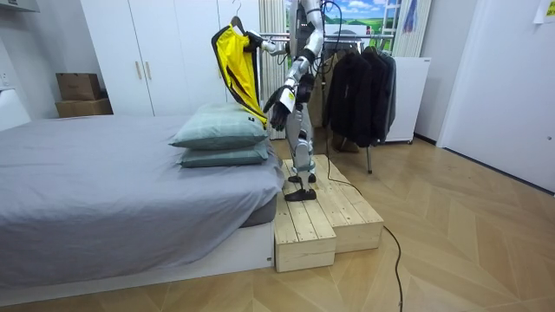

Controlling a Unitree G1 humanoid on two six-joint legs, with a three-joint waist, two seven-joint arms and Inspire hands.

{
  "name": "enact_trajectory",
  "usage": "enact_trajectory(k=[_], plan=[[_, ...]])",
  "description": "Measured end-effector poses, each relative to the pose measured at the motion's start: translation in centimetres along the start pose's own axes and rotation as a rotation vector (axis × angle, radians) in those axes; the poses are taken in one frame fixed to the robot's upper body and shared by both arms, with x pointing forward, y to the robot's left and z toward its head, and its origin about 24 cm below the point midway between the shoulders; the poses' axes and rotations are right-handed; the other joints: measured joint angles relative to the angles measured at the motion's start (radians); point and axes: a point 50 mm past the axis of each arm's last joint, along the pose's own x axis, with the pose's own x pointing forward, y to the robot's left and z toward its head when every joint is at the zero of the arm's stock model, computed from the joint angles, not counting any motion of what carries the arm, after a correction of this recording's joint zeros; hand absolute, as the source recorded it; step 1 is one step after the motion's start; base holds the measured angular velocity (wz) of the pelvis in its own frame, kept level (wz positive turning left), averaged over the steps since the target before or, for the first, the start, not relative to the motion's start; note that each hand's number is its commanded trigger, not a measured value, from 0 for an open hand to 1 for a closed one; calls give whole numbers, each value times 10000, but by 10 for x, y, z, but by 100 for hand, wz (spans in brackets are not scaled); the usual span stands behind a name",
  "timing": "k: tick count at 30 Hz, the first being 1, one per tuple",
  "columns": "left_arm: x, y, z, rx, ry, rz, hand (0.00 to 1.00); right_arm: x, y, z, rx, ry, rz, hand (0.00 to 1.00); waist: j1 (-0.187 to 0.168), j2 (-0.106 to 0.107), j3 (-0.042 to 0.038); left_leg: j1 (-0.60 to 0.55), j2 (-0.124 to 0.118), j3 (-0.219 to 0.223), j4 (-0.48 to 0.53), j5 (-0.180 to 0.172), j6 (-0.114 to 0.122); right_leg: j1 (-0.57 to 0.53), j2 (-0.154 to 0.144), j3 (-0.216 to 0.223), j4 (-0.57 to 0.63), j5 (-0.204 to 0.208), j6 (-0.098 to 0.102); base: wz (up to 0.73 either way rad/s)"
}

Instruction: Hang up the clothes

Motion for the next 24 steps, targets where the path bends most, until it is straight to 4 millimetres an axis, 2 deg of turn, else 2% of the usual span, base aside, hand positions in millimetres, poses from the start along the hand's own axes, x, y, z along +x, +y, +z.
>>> enact_trajectory(k=[8, 12, 15, 16, 19, 24], plan=[[1, 31, -40, -168, 1809, 785, 0, -10, 0, -2, -147, -66, 823, 100, 170, 54, -15, -123, -11, 21, -35, -28, 21, -123, -19, 1, 21, -12, 20, -1], [-6, 55, -71, 166, 3130, 1240, 0, -12, -4, 0, -357, -165, 1170, 100, 193, 56, -36, -75, -15, 54, -37, -24, 25, -167, -32, 15, 142, -13, 21, 0], [-15, 67, -92, 487, 4135, 1271, 0, -9, -7, 4, -615, -377, 1131, 100, 200, -45, -37, -94, -21, 58, -40, -30, 34, -242, -40, 20, 171, -17, 27, -2], [-18, 70, -98, 563, 4477, 1184, 0, -8, -8, 6, -750, -519, 1178, 100, 204, -105, -61, -159, -21, 93, -28, -31, 34, -354, -47, 31, 175, -21, 34, -5], [-26, 76, -113, 660, 5360, 862, 0, -5, -10, 11, -887, -815, 1345, 100, 230, -179, -46, -195, -24, 129, 13, -45, 53, -364, -61, 14, 164, -21, 35, -3], [-30, 76, -120, 594, 5847, 107, 0, -3, -14, 17, -782, -990, 1241, 100, 234, -217, -20, -386, -53, 193, 240, -113, 109, -371, -124, -42, 135, -80, 128, -2]])
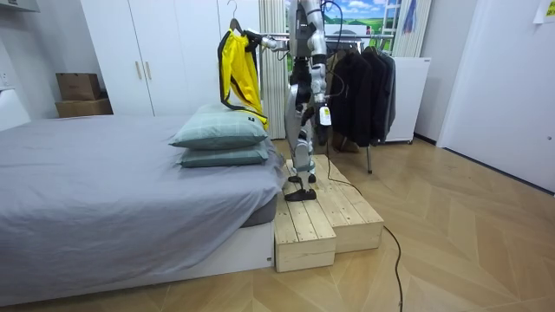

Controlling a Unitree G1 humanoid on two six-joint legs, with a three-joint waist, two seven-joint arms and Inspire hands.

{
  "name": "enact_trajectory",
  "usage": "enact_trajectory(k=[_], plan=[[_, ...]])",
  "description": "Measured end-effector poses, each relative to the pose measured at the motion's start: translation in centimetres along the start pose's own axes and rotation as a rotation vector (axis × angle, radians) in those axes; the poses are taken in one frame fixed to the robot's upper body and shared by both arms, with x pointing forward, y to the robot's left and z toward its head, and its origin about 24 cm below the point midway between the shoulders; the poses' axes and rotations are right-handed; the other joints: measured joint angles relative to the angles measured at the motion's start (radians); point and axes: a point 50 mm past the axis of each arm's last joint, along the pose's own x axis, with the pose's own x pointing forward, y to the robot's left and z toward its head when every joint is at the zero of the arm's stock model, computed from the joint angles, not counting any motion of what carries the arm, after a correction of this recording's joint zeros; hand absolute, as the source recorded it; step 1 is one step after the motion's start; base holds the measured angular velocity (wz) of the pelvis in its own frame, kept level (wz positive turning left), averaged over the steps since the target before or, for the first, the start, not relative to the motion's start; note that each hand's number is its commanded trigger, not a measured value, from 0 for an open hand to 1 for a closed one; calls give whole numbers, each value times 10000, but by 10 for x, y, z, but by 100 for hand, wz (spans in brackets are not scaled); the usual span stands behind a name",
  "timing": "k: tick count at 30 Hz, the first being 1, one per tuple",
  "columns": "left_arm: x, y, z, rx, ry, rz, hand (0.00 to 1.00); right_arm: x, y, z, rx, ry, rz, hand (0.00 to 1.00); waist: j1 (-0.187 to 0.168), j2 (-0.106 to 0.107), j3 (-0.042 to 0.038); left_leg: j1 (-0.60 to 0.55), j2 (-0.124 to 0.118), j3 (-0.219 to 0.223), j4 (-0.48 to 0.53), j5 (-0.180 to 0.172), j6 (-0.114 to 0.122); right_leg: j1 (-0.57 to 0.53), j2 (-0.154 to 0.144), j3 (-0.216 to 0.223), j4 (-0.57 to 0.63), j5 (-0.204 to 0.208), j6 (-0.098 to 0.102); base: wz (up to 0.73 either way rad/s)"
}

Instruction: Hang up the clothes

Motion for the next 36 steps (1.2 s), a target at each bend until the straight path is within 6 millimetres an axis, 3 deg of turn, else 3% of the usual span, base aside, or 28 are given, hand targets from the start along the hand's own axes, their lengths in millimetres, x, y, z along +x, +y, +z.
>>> enact_trajectory(k=[5, 11, 15, 17, 18, 20, 21, 22, 23, 24, 25, 27, 30, 33, 36], plan=[[0, -2, 2, 233, -31, -497, 0, 0, 1, 0, 5, 8, 165, 100, -29, -25, 15, 5, -11, 75, 8, -11, 19, 20, -23, 40, 10, -1, 3, -4], [0, -11, 8, 1672, -154, -968, 0, 0, 1, 0, 36, 27, 178, 100, -57, -46, 56, -68, 19, 288, 164, -44, 54, -151, -26, 196, 12, -22, 34, -7], [0, -12, 7, 2541, -177, -1099, 0, -1, 2, 0, 191, 66, 228, 100, -58, -7, 44, 161, 152, 737, 37, -107, 86, -209, -10, 586, 71, -4, 54, -31], [0, -12, 9, 2838, -182, -1080, 0, -2, 4, 1, 276, 81, 313, 100, -73, -16, 45, 239, 236, 1082, 16, -159, 86, -369, 9, 703, 235, 17, 47, -56], [0, -11, 8, 3045, -146, -1028, 0, -2, 5, 1, 302, 113, 414, 100, -1, -10, 44, 341, 334, 1489, 21, -257, 67, -513, 66, 909, 382, 24, 41, -95], [0, -8, 8, 3336, -155, -968, 0, -2, 6, 2, 397, 119, 584, 100, 217, 24, 43, 583, 545, 2278, 34, -449, -6, -814, 140, 667, 717, 54, -8, -132], [1, -6, 8, 3370, -89, -895, 0, -2, 7, 3, 442, 72, 632, 100, 338, 83, 63, 687, 745, 2866, 93, -604, -62, -1026, 103, -116, 860, 138, -136, -159], [1, -5, 11, 3401, -47, -813, 0, -1, 9, 4, 478, 47, 719, 100, 419, 123, 64, 786, 910, 3449, 110, -733, -124, -1197, -55, -1268, 977, 232, -280, -157], [1, -4, 12, 3422, -51, -752, 0, -1, 11, 4, 485, 52, 784, 100, 452, 124, 66, 842, 973, 3707, 129, -784, -144, -1258, -105, -1733, 1075, 264, -333, -141], [1, -3, 14, 3471, -71, -600, 0, -2, 15, 2, 462, 118, 970, 100, 508, 140, 66, 947, 1078, 4230, 157, -874, -196, -1381, -184, -2485, 1200, 322, -432, -130], [1, -5, 17, 3517, -123, -571, 0, -3, 19, 2, 451, 137, 1182, 100, 549, 173, 89, 1107, 1127, 4722, 163, -969, -239, -1392, -234, -2876, 1327, 330, -536, -125], [1, -11, 21, 3636, -130, -618, 0, -6, 27, 3, 577, 233, 1618, 100, 477, 262, 113, 1383, 1174, 5306, 163, -1112, -312, -1424, -209, -2974, 1476, 336, -604, -105], [1, -24, 32, 3750, -334, -814, 0, -9, 34, 7, 768, 297, 2267, 100, 426, 248, 79, 1600, 1187, 6045, 184, -1243, -380, -1710, -174, -2703, 1824, 289, -684, -74], [0, -38, 41, 4057, -570, -1086, 0, -9, 35, 8, 790, 287, 2543, 100, 95, 190, 65, 1604, 1250, 6249, 360, -1356, -419, -1904, -141, -2669, 1918, 242, -756, -28], [0, -36, 43, 4886, -667, -956, 0, -3, 35, 13, 893, 102, 2636, 100, -74, 114, 45, 1689, 1416, 6669, 611, -1473, -573, -1987, 18, -2667, 1946, 184, -873, -38]])
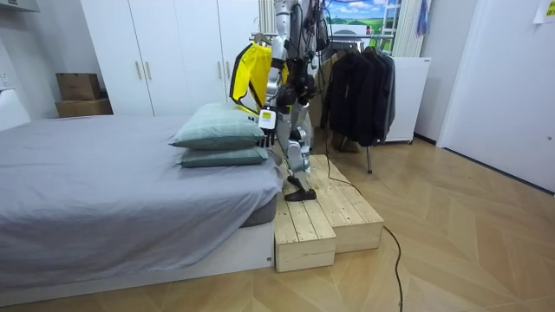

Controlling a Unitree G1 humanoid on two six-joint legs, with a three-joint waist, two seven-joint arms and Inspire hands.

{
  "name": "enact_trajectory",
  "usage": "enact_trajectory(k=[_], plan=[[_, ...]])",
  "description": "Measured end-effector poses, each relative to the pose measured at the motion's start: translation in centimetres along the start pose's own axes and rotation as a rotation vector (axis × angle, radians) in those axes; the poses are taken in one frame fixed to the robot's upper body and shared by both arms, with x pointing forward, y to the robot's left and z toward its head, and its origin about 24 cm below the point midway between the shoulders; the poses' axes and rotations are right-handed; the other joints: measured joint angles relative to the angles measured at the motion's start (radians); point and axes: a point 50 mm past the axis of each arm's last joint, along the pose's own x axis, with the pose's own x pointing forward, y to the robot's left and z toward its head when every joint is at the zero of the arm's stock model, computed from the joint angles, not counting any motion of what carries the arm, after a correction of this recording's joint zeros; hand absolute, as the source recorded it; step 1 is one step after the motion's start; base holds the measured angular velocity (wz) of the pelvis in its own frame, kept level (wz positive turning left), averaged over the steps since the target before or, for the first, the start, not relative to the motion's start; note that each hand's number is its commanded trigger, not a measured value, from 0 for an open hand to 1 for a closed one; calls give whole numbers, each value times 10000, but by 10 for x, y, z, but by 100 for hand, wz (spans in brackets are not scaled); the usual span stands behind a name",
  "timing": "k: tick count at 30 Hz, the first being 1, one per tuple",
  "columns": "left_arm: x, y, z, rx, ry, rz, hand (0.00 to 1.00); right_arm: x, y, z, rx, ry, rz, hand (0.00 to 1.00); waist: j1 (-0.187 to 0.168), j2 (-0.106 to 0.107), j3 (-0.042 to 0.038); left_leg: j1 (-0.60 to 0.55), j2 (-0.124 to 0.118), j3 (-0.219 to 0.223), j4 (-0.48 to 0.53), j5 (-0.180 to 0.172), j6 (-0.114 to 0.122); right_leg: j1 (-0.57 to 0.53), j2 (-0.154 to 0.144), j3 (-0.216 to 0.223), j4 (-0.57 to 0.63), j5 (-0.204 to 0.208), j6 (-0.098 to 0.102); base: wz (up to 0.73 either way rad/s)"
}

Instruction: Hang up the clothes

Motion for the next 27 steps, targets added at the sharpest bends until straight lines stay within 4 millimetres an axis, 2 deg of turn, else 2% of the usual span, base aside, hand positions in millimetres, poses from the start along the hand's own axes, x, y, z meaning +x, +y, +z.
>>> enact_trajectory(k=[2, 3, 5, 6, 7, 8, 9, 10, 11, 12, 13, 14, 15, 16, 17, 18, 19, 22, 23, 24, 27], plan=[[0, 5, -6, 357, 197, 204, 0, 3, -1, 3, 56, -95, 31, 100, -50, -19, 2, 55, 235, 239, 399, -175, -134, 14, 146, -15, 71, -131, -205, -40], [-1, 8, -11, 595, 364, 342, 0, 5, -2, 4, 77, -151, 58, 100, -109, -15, 24, 51, 497, 315, 891, -344, -242, 87, 189, -26, 137, -250, -287, -30], [-1, 17, -18, 1146, 591, 635, 0, 7, -1, 8, 140, -257, 201, 100, -132, -161, 38, -74, 894, 464, 1990, -408, -298, 85, 243, 284, 370, -588, -266, -41], [-2, 21, -22, 1629, 745, 882, 0, 8, -1, 11, 174, -398, 230, 100, -103, -186, 50, -357, 1324, 304, 3319, -373, -290, 112, 421, 663, 430, -732, -339, -73], [-2, 24, -28, 2066, 999, 1027, 0, 10, 0, 14, 229, -600, 211, 100, -50, -98, 85, -681, 1782, -184, 4558, -162, -277, 138, 597, 936, 558, -793, -434, -80], [-3, 25, -30, 2234, 1149, 1074, 0, 10, 0, 16, 257, -687, 205, 100, -55, -44, 86, -867, 1972, -449, 5082, -13, -266, 155, 711, 1054, 592, -809, -496, -84], [-3, 27, -33, 2563, 1389, 1191, 0, 9, 2, 17, 313, -759, 235, 100, -117, -10, 72, -1221, 2203, -923, 5915, 415, -210, 174, 866, 1350, 625, -824, -594, -71], [-3, 29, -35, 2672, 1601, 1282, 0, 8, 6, 18, 351, -774, 359, 100, -234, -95, 35, -1525, 2240, -1252, 6294, 795, -171, 222, 926, 1719, 657, -860, -665, -66], [-4, 29, -36, 2697, 1703, 1298, 0, 8, 7, 19, 355, -775, 381, 100, -299, -121, 59, -1559, 2154, -1451, 6272, 804, -168, 206, 930, 1867, 669, -864, -691, -67], [-4, 30, -38, 2777, 1896, 1332, 0, 6, 9, 20, 394, -750, 474, 100, -351, -181, 84, -1612, 1802, -1866, 5980, 715, -130, 115, 932, 2210, 683, -854, -772, -73], [-4, 29, -39, 2861, 2003, 1350, 0, 5, 12, 21, 491, -652, 553, 100, -403, -243, 131, -1768, 1412, -2499, 5630, 509, -166, 61, 962, 2524, 603, -790, -807, -75], [-4, 28, -40, 2917, 2095, 1337, 0, 4, 14, 21, 520, -594, 596, 100, -412, -248, 131, -1896, 1172, -2922, 5365, 457, -161, 41, 1016, 2734, 497, -735, -802, -90], [-5, 25, -42, 3073, 2239, 1272, 0, 3, 15, 22, 531, -603, 649, 100, -308, -247, 126, -2051, 734, -3626, 4590, 309, -183, -76, 1122, 3254, 341, -607, -758, -119], [-5, 22, -44, 3185, 2390, 1212, 0, 4, 16, 25, 551, -716, 686, 100, -215, -246, 123, -2174, 339, -4288, 3700, 295, -195, -182, 1308, 3895, 207, -456, -796, -128], [-5, 21, -45, 3273, 2465, 1187, 0, 4, 17, 27, 576, -777, 710, 100, -215, -245, 123, -2224, 158, -4666, 3249, 297, -199, -222, 1415, 4220, 138, -316, -757, -133], [-5, 18, -47, 3366, 2583, 1141, 0, 4, 19, 31, 613, -907, 787, 100, -238, -211, 114, -2265, -114, -5302, 2330, 314, -222, -289, 1625, 4826, -10, -130, -791, -121], [-6, 15, -49, 3248, 2677, 1067, 0, 4, 20, 32, 625, -949, 833, 100, -288, -105, 111, -2284, -247, -5774, 1686, 341, -264, -301, 1822, 5242, -196, 73, -808, -119], [-5, 12, -49, 3096, 2686, 918, 0, 4, 19, 32, 565, -866, 826, 100, -476, -34, 109, -2440, -581, -6350, 854, 519, -361, -319, 2157, 6091, -392, 386, -908, -98], [-5, 11, -47, 3109, 2652, 896, 0, 4, 18, 32, 547, -868, 761, 100, -530, -28, 105, -2480, -613, -6347, 730, 587, -364, -317, 2197, 6203, -385, 393, -885, -73], [-5, 7, -45, 3110, 2580, 823, 0, 5, 16, 31, 497, -837, 588, 100, -594, 1, 88, -2507, -678, -6338, 451, 815, -341, -290, 2283, 6432, -374, 406, -863, -56], [-3, -7, -33, 3069, 2214, 511, 0, 7, 10, 27, 333, -637, 213, 100, -930, 313, 49, -2546, -705, -6354, 257, 1252, -289, -10, 2436, 6607, -592, 449, -808, -29]])
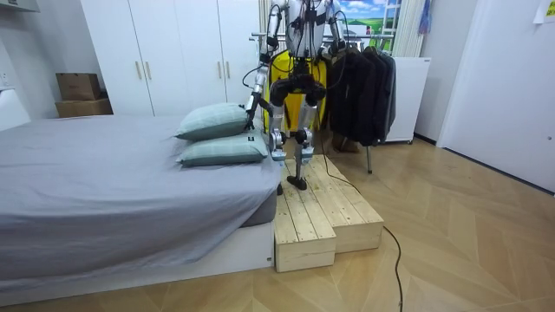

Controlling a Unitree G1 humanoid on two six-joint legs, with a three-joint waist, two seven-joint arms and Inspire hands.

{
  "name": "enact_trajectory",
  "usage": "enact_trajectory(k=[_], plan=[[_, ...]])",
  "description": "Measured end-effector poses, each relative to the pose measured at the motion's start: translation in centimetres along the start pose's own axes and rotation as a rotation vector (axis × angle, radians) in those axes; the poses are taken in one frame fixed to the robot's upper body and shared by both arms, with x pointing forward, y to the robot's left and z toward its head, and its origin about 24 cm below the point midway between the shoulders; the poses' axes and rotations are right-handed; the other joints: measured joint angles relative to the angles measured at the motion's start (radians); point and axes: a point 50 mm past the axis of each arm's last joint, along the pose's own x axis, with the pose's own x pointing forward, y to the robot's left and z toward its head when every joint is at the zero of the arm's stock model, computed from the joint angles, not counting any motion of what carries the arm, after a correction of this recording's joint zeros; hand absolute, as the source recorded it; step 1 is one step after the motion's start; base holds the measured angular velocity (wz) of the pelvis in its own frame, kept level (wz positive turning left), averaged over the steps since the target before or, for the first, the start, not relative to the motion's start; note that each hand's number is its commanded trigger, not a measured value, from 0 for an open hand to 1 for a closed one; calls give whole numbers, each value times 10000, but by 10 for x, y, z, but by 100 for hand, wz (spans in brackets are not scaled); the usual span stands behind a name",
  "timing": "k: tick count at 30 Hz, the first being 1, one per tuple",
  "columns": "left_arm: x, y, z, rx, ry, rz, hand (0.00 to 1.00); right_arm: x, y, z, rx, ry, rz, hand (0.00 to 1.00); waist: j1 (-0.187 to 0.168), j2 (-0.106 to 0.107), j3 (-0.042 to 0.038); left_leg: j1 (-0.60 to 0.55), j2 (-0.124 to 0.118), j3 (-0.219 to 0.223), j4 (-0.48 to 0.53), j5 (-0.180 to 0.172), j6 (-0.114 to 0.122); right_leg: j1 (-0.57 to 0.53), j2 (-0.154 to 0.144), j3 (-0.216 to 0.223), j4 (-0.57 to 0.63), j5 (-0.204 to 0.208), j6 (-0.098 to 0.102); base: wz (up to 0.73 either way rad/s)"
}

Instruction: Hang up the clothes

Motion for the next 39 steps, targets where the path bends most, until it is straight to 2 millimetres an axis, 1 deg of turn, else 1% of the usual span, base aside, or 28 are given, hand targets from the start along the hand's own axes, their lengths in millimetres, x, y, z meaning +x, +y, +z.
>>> enact_trajectory(k=[1, 2, 3, 4, 6, 8, 10, 11, 12, 13, 15, 17, 19, 20, 23, 25, 27, 30, 32, 33, 36, 39], plan=[[-2, -1, 10, -5, -310, -49, 0, 0, -1, -1, -20, 48, -40, 100, -39, 49, -21, 6, -24, 28, -73, 298, 94, 19, 70, 93, 30, -36, 23, -23], [-3, -2, 16, -9, -490, -59, 0, 0, -2, 0, -34, 23, -51, 100, -39, 65, -21, 15, -17, 28, -135, 451, 143, 18, 112, 126, 43, -45, 30, -22], [-5, -2, 28, -27, -906, -73, 0, 0, -2, 0, -38, -13, -48, 100, -33, 25, -27, 63, -25, 66, -204, 447, 153, 4, 135, 226, 45, -49, 39, -22], [-7, -4, 38, 2, -1280, -136, 0, 1, -3, 0, -93, -61, -89, 100, 28, 8, -15, 123, -36, 133, -288, 445, 156, 2, 145, 317, 35, -47, 61, -22], [-8, -9, 41, -16, -1632, -296, 0, 1, -4, 1, -99, -93, -115, 100, 125, 1, -8, 226, -48, 305, -414, 424, 189, 76, 147, 502, 3, -77, 121, -24], [-8, -10, 40, -7, -1709, -365, 0, 1, -5, 1, -16, -89, -159, 100, 127, 16, -2, 331, -81, 305, -475, 395, 230, 131, 140, 599, -63, -116, 151, -16], [-7, -13, 36, -162, -1659, -540, 0, 1, -5, 3, 228, -39, -197, 100, 245, 59, 18, 369, -162, 346, -518, 355, 289, 113, 142, 773, -120, -126, 177, -18], [-7, -14, 35, -122, -1640, -593, 0, 1, -4, 3, 253, -50, -191, 100, 277, 76, 11, 380, -169, 374, -525, 344, 302, 110, 142, 825, -119, -140, 194, -24], [-6, -14, 32, -93, -1582, -730, 0, 1, -3, 5, 276, -70, -161, 100, 359, 85, 7, 464, -174, 546, -575, 328, 326, 110, 148, 974, -107, -159, 205, -39], [-5, -15, 27, -154, -1474, -820, 0, 0, -2, 5, 198, -75, -131, 100, 526, 91, 2, 667, -166, 783, -741, 326, 327, 137, 164, 1107, -82, -180, 184, -45], [-4, -15, 22, -183, -1328, -891, 0, -1, -1, 6, 101, -96, -139, 100, 653, 77, -6, 850, -166, 1070, -932, 297, 343, 145, 166, 1147, -51, -213, 158, -34], [-3, -15, 19, -206, -1307, -911, 0, -1, -1, 6, 140, -74, -132, 100, 673, 60, -12, 885, -163, 1145, -990, 258, 345, 158, 179, 1184, -99, -234, 173, -11], [-2, -15, 13, -211, -1301, -975, 0, -1, -1, 6, 255, -66, -127, 100, 728, 44, -18, 911, -147, 1368, -995, 228, 351, 183, 195, 1313, -154, -239, 185, -13], [-2, -15, 12, -187, -1294, -987, 0, -1, -1, 6, 323, -45, -116, 100, 737, 43, -15, 922, -144, 1351, -995, 219, 364, 213, 191, 1311, -193, -237, 185, -7], [-1, -13, 10, -144, -1211, -1004, 0, -1, 1, 7, 501, -15, -51, 100, 734, -17, 17, 1095, -120, 1325, -1025, 211, 369, 444, 175, 1278, -325, -324, 361, 4], [0, -10, 7, -166, -1188, -948, 0, -1, -1, 7, 487, -41, -88, 100, 740, -135, 19, 1189, -118, 1319, -1071, 211, 369, 513, 161, 1201, -312, -455, 588, 8], [0, -8, 8, -125, -1205, -869, 0, -1, -1, 7, 556, -27, -95, 100, 731, -252, -7, 1206, -101, 1304, -1144, 215, 367, 518, 175, 1166, -354, -467, 606, 9], [0, -6, 8, 316, -1239, -677, 0, 0, -2, 7, 531, -59, -135, 100, 680, -373, 3, 1223, -77, 1305, -1177, 211, 363, 599, 147, 1028, -499, -458, 596, 11], [0, -5, 8, 486, -1255, -546, 0, 0, -2, 8, 539, -80, -156, 100, 697, -406, 7, 1232, -73, 1306, -1188, 208, 360, 642, 137, 980, -538, -409, 564, 9], [0, -5, 8, 594, -1277, -466, 0, 1, -2, 8, 550, -101, -181, 100, 728, -428, 14, 1235, -56, 1307, -1195, 207, 359, 657, 137, 921, -567, -386, 596, 8], [0, -2, 7, 840, -1320, -257, 0, 4, -5, 11, 516, -240, -317, 100, 723, -514, 48, 1253, -1, 1309, -1209, 179, 313, 756, 127, 758, -673, -371, 605, 11], [0, -1, 8, 1283, -1358, -91, 0, 5, -11, 16, 535, -491, -557, 100, 727, -525, 47, 1277, 23, 1324, -1224, 171, 302, 862, 113, 634, -818, -371, 606, 14]])
